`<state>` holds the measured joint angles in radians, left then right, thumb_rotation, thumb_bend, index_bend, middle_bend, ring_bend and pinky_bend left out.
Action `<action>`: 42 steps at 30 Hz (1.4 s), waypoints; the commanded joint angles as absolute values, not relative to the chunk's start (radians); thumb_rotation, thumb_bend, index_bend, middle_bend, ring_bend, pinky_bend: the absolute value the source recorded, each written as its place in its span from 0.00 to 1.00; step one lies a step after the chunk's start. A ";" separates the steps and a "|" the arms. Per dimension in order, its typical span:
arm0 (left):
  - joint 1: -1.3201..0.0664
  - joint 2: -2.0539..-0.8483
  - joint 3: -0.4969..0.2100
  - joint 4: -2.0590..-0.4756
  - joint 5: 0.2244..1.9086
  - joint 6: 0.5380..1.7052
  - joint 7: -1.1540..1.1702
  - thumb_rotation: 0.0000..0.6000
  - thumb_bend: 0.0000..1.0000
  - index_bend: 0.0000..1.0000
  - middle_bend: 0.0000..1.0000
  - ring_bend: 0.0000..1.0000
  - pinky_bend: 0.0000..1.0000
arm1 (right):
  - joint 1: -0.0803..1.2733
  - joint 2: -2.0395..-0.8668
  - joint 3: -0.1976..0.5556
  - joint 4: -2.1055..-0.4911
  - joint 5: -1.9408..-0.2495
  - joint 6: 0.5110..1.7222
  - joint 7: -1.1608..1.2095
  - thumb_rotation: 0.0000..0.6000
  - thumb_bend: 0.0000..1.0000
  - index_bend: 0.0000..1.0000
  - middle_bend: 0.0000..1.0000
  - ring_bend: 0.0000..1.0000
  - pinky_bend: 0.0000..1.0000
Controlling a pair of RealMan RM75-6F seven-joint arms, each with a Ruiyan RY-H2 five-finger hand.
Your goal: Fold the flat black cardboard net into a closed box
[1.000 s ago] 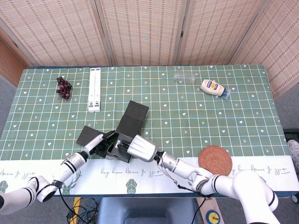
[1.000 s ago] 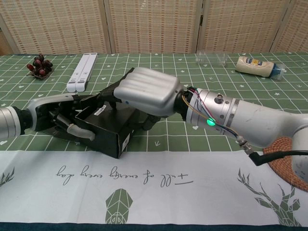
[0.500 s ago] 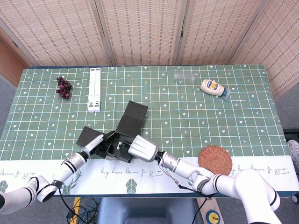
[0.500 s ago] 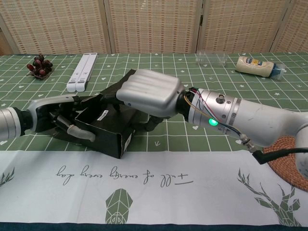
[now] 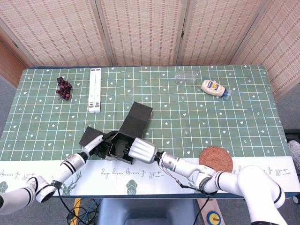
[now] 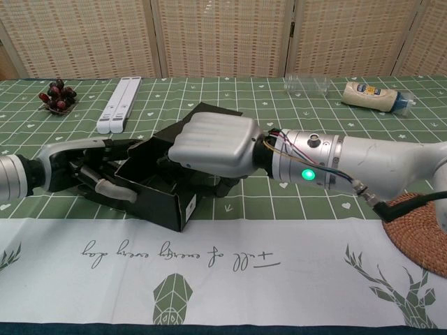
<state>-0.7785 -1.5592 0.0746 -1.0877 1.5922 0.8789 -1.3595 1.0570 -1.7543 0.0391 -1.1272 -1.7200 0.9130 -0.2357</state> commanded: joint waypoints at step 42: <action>-0.720 -1.415 -0.004 -1.318 1.511 0.975 -1.112 1.00 0.14 0.05 0.11 0.68 1.00 | 0.857 -1.340 -0.024 -1.579 -1.459 0.873 -0.179 1.00 0.41 0.03 0.23 0.79 1.00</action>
